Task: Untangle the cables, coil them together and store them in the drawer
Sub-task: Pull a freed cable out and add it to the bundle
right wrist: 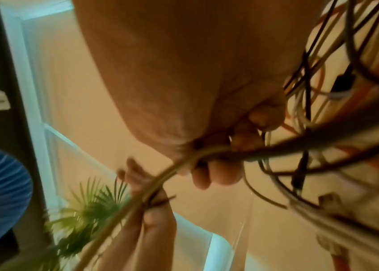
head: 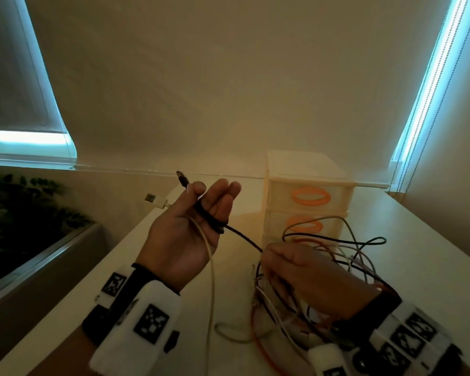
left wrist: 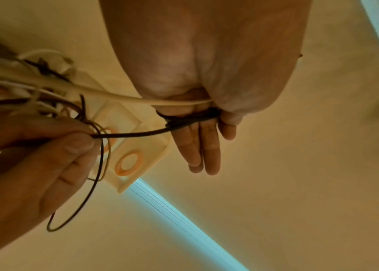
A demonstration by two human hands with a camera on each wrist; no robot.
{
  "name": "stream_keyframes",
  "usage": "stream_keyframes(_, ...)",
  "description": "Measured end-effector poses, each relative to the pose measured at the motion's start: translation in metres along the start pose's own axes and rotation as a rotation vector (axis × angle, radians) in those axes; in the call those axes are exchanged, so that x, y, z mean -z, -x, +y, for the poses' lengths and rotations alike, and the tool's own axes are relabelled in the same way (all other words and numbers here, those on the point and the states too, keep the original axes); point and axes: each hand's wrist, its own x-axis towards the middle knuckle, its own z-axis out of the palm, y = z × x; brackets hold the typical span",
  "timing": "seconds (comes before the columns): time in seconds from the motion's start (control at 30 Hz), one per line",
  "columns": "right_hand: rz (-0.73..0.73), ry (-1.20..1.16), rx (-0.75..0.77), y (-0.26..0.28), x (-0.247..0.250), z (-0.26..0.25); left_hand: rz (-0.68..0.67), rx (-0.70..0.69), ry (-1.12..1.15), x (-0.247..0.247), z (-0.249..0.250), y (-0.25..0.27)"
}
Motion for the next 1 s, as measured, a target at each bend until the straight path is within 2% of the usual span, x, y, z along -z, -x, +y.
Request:
stream_keyframes(0.07, 0.089, 0.100, -0.031, 0.000, 0.012, 0.008, -0.031, 0.105, 0.054, 0.005, -0.003, 0.000)
stream_keyframes(0.17, 0.193, 0.057, -0.056, -0.001, 0.026, 0.013, -0.258, 0.293, 0.028, 0.007, -0.014, 0.004)
stream_keyframes(0.27, 0.394, 0.056, -0.070, 0.000, 0.035, 0.014, -0.459, 0.437, -0.044, 0.003, -0.024, 0.012)
stream_keyframes(0.33, 0.460, -0.065, -0.044, 0.002, 0.035, 0.009, -0.492, 0.487, -0.136, 0.002, -0.032, 0.017)
stream_keyframes(0.4, 0.475, -0.154, -0.015, 0.005, 0.033, 0.000, -0.469, 0.525, -0.202, 0.003, -0.037, 0.019)
stream_keyframes(0.53, 0.439, -0.225, 0.130, 0.015, 0.029, -0.016, -0.342, 0.456, -0.279, 0.006, -0.040, 0.014)
stream_keyframes(0.63, 0.313, -0.249, 0.231, 0.021, 0.020, -0.027, -0.374, 0.387, -0.241, 0.009, -0.040, 0.009)
stream_keyframes(0.73, 0.295, -0.138, 0.321, 0.020, 0.017, -0.025, -0.411, 0.409, -0.169, 0.010, -0.038, 0.006)
stream_keyframes(0.83, 0.243, -0.052, 0.265, 0.019, 0.020, -0.016, -0.340, 0.327, -0.249, 0.010, -0.034, 0.003)
stream_keyframes(0.93, 0.038, -0.023, 0.204, 0.021, 0.013, -0.012, -0.215, 0.250, -0.180, 0.006, -0.026, 0.001)
stream_keyframes(1.0, -0.019, -0.002, 0.203, 0.019, 0.009, -0.012, -0.159, 0.222, -0.126, 0.004, -0.025, 0.002)
